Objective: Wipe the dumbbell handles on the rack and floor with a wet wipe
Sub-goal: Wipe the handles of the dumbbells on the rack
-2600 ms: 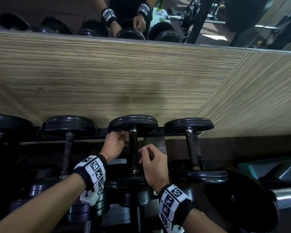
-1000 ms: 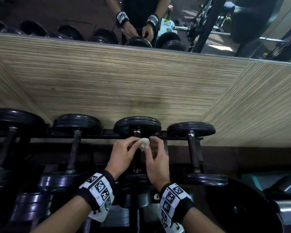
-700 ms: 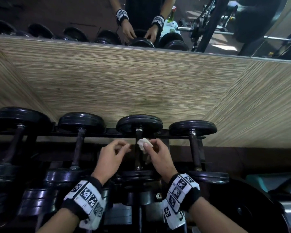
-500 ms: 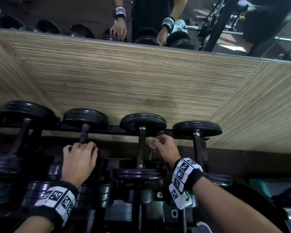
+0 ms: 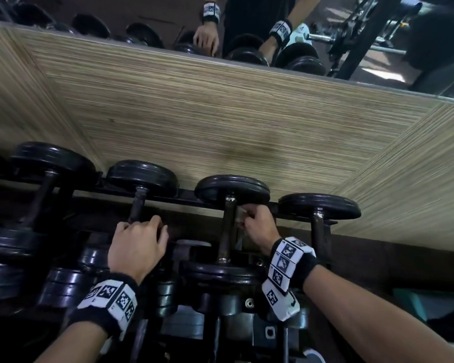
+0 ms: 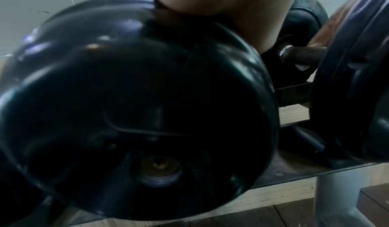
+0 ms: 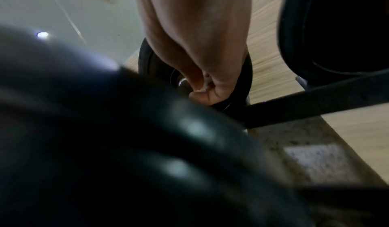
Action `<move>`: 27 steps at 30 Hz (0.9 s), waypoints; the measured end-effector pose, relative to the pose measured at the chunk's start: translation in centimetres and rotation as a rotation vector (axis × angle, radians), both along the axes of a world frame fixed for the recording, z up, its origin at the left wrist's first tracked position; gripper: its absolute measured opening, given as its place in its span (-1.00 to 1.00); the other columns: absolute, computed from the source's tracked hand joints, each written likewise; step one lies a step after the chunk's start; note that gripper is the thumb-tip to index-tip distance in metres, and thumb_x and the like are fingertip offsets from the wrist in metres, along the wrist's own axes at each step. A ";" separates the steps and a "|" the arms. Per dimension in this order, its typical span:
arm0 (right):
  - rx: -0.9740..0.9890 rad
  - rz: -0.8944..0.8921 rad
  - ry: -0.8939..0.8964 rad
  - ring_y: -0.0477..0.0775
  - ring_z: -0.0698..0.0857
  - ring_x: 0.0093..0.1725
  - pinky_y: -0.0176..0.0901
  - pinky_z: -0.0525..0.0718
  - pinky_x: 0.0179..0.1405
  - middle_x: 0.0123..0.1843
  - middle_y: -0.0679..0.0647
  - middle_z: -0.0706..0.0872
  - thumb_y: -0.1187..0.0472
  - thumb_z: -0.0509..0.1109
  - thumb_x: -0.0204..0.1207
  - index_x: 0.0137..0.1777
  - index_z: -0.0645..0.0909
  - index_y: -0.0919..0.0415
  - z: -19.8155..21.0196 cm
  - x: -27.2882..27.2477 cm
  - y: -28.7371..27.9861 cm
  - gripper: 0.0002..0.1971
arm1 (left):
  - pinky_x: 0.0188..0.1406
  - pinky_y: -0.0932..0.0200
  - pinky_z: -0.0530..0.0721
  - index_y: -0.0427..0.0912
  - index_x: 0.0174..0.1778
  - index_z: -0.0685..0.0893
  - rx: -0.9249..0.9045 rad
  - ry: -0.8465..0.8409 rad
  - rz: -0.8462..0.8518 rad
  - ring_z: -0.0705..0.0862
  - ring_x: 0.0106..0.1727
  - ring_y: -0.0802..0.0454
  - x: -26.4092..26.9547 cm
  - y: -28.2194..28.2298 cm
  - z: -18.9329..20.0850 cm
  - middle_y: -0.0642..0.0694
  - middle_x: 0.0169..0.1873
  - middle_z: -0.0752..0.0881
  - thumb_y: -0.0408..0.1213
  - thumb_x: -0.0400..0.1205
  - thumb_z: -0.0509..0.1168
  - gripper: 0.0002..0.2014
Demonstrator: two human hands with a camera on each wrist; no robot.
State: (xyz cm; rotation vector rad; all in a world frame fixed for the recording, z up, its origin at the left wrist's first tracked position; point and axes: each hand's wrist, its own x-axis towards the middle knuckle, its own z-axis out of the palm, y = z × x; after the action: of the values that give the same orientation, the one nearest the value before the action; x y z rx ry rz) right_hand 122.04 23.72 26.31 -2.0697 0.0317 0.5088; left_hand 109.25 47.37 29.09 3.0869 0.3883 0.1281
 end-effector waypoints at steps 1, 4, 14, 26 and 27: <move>0.025 -0.015 0.015 0.13 0.79 -0.13 -0.02 0.78 -0.10 -0.04 0.19 0.85 0.54 0.24 0.57 0.12 0.77 0.33 -0.1 -0.4 -0.2 -0.69 | -0.26 -0.04 0.54 -0.17 -0.28 0.67 -0.005 0.006 -0.005 0.64 -0.56 -0.17 0.0 -0.1 0.0 -0.09 -0.63 0.63 -0.18 0.50 0.50 -0.82; -0.015 0.007 0.000 0.08 0.80 -0.07 0.00 0.79 0.03 0.00 0.15 0.85 0.50 0.23 0.57 0.17 0.77 0.26 0.0 -0.3 -0.2 -0.66 | -0.29 -0.02 0.53 -0.17 -0.27 0.66 -0.001 0.007 -0.009 0.64 -0.57 -0.17 0.0 -0.1 0.0 -0.09 -0.62 0.64 -0.20 0.51 0.49 -0.83; -0.029 0.009 0.018 0.08 0.82 0.03 0.12 0.80 0.15 0.04 0.08 0.84 0.55 0.23 0.54 0.20 0.76 0.26 0.1 -1.0 0.2 -0.62 | -0.33 -0.01 0.57 -0.20 -0.32 0.64 -0.030 0.011 -0.004 0.56 -0.64 -0.17 -0.1 -0.2 0.2 -0.09 -0.68 0.56 -0.23 0.51 0.48 -0.82; -0.052 0.081 -0.011 0.08 0.79 -0.11 -0.04 0.70 -0.12 -0.13 0.06 0.83 0.45 0.26 0.63 -0.05 0.77 0.22 -1.0 -2.5 0.0 -0.74 | -0.30 0.00 0.53 -0.18 -0.29 0.62 -0.038 0.020 0.004 0.57 -0.61 -0.17 0.0 -0.3 0.1 -0.08 -0.65 0.59 -0.21 0.56 0.42 -0.82; -0.047 0.091 -0.013 0.02 0.76 -0.14 -0.13 0.66 -0.16 -0.14 0.04 0.82 0.47 0.25 0.63 -0.04 0.77 0.22 -0.9 -2.4 0.1 -0.73 | -0.31 -0.01 0.54 -0.19 -0.28 0.62 -0.038 0.021 0.000 0.58 -0.60 -0.17 0.0 -0.3 0.1 -0.08 -0.65 0.59 -0.21 0.56 0.42 -0.83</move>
State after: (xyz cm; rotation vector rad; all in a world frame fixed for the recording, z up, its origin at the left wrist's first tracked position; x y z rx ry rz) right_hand 119.60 23.85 25.40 -2.1272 -0.0589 0.5547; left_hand 109.30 47.02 29.17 3.0533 0.3870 0.0877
